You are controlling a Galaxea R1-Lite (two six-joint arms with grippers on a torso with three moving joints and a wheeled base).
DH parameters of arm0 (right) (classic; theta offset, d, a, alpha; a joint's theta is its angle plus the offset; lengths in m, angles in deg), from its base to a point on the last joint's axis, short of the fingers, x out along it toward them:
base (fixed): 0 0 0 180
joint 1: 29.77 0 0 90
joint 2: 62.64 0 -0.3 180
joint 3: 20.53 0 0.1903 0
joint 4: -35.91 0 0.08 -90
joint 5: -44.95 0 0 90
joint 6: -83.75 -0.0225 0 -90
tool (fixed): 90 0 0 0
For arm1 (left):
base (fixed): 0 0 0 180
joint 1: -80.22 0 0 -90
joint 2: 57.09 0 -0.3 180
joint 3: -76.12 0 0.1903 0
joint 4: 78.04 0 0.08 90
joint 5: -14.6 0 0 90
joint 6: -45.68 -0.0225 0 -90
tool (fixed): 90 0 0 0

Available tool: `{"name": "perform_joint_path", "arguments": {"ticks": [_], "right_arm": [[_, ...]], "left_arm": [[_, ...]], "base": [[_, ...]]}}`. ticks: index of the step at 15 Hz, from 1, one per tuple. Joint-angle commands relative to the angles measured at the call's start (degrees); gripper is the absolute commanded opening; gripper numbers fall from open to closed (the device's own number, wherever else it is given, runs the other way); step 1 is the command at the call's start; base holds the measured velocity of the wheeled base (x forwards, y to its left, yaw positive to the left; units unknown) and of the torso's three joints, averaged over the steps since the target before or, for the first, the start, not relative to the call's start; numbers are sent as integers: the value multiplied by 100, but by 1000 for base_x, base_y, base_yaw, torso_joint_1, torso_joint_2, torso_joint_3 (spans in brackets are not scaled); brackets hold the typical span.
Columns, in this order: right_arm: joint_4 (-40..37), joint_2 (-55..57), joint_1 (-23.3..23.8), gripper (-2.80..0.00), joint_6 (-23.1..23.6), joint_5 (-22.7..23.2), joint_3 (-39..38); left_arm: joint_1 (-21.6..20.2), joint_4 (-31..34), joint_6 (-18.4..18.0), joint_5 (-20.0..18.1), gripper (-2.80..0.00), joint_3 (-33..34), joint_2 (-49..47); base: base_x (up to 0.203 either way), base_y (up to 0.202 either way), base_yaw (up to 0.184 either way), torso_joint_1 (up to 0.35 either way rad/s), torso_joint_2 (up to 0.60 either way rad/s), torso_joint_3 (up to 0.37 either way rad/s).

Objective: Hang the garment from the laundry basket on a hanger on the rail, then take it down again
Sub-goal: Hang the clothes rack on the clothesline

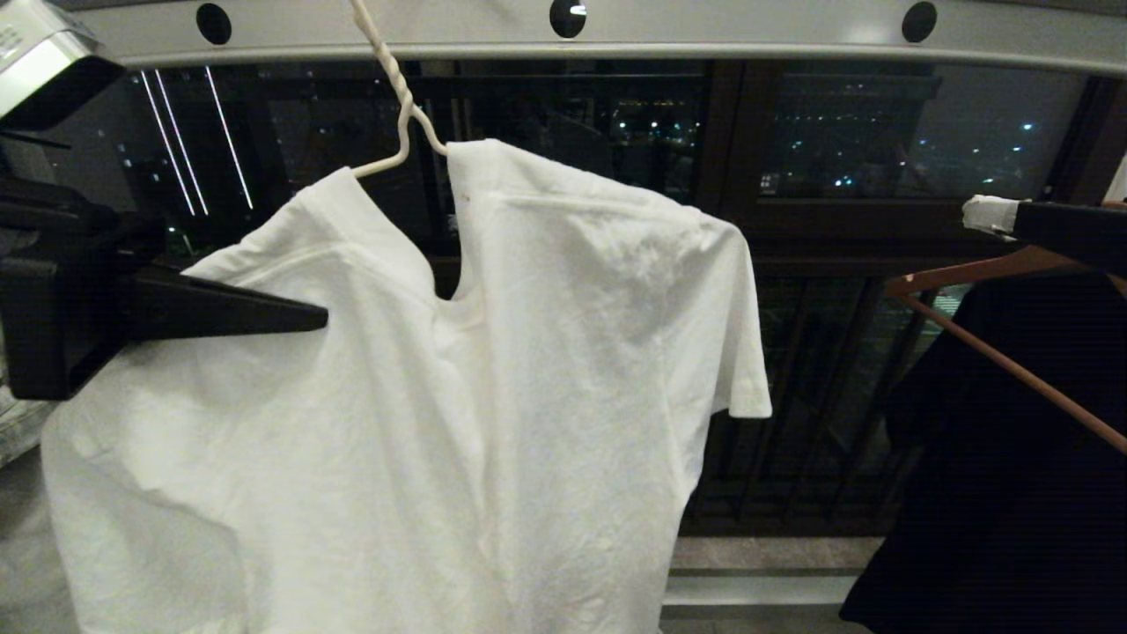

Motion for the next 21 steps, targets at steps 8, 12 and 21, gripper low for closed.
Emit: {"name": "perform_joint_path", "arguments": {"ticks": [8,12,21], "right_arm": [[26,57,-1,-280,-2,-1,1],[26,66,-1,-280,-2,16,-8],[35,13,-1,-280,-2,34,-43]], "left_arm": [[638,-647,588,754,-280,153,-102],[638,-647,606,888,-280,150,-113],[688,-1236,799,1143,-280,197,-345]], "base": [[0,0,0,0,0,0],[0,0,0,0,0,0],[0,0,0,0,0,0]]}}
